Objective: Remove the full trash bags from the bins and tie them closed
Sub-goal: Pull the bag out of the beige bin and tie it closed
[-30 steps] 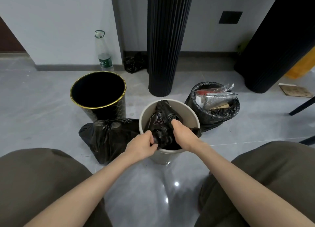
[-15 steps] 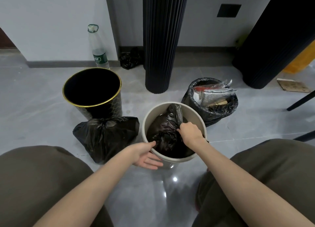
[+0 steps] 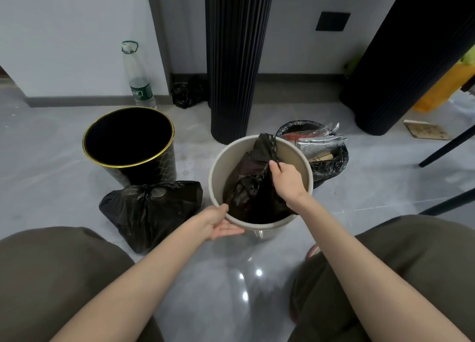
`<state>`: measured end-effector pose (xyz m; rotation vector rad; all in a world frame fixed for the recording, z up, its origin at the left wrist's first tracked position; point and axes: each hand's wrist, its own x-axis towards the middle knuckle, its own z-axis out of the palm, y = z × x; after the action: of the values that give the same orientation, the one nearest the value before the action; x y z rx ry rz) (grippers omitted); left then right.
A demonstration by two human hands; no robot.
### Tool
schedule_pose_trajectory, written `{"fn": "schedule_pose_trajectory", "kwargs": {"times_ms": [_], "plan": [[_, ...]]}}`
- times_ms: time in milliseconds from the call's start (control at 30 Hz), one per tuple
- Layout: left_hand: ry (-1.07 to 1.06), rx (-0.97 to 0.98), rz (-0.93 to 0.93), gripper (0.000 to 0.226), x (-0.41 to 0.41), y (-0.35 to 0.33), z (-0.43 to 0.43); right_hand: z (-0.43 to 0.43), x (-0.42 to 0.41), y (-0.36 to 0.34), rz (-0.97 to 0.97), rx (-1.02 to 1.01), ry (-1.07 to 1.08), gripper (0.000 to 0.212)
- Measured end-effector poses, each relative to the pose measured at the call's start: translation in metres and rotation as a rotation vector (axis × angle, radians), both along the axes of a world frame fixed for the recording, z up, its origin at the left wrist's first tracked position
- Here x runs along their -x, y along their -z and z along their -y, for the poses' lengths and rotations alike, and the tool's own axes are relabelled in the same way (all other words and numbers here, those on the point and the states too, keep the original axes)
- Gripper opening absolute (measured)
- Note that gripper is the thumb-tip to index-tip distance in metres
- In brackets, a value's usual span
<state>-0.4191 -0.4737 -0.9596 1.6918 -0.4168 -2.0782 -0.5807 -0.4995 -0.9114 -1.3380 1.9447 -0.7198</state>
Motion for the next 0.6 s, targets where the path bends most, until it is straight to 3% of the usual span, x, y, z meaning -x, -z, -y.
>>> {"fn": "schedule_pose_trajectory", "kwargs": {"times_ms": [200,333,600], "plan": [[-0.054,0.199,0.141,0.014,0.01,-0.014,0.004,0.014,-0.006,-0.018,0.462,-0.089,0.195,0.037],[-0.034,0.254,0.195,0.022,0.011,-0.011,0.0,0.015,-0.009,-0.02,0.842,-0.182,0.344,0.035],[-0.07,0.071,0.098,0.041,0.001,-0.007,0.001,0.017,-0.009,-0.043,0.911,-0.011,0.359,0.03]]}}
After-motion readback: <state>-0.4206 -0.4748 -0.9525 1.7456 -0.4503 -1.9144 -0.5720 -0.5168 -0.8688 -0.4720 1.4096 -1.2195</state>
